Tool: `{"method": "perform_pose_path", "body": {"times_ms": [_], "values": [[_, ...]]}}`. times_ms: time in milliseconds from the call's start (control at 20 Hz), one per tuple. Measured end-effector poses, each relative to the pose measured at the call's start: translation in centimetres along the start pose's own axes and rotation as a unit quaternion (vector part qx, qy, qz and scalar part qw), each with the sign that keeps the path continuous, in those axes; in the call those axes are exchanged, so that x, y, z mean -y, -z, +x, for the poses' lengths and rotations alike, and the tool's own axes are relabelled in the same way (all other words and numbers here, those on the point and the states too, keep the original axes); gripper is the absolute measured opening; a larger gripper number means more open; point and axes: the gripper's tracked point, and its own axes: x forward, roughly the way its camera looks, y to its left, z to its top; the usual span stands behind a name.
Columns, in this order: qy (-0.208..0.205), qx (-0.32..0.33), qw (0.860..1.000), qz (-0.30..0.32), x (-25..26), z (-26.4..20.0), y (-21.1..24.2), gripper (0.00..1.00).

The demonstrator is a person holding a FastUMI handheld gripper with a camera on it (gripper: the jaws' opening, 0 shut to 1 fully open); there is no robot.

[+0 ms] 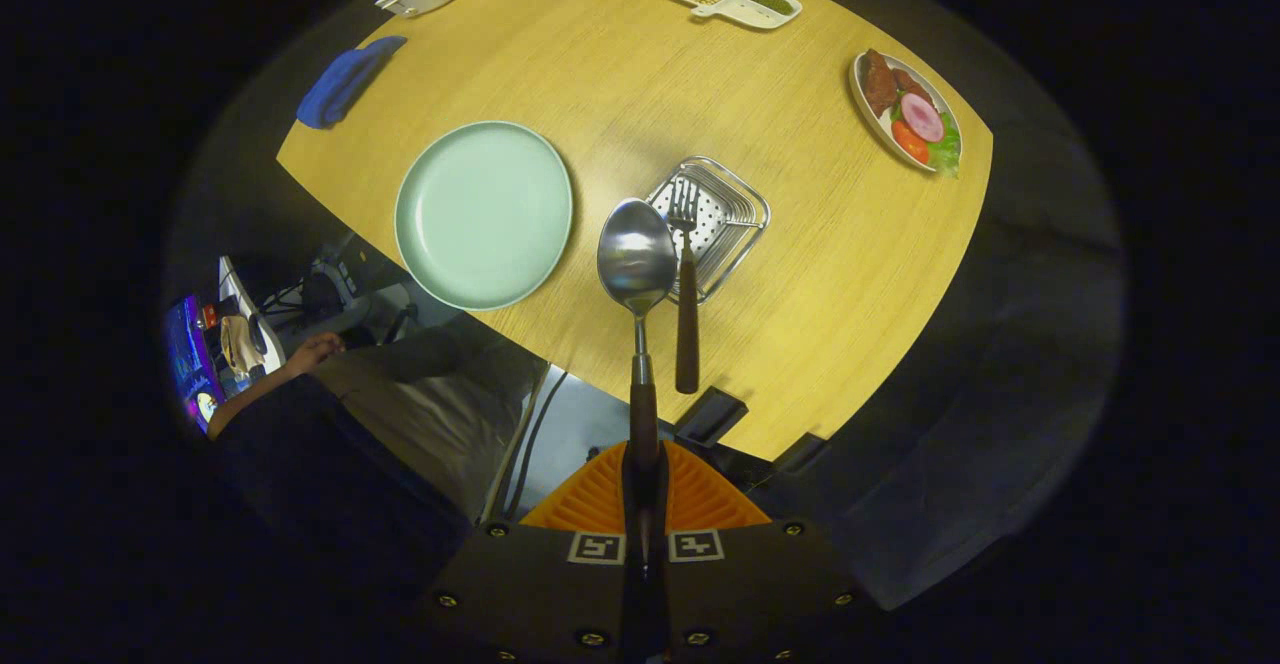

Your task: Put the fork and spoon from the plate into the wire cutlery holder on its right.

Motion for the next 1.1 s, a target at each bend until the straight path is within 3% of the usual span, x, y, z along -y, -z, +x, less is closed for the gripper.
{"method": "perform_pose_path", "body": {"times_ms": [500, 1100], "values": [[0.008, -0.064, 0.998, 0.0, 4.3, 2.0, -2.2, 0.01], [0.056, -0.155, 0.983, -0.084, 5.9, 3.8, -5.3, 0.01]]}}
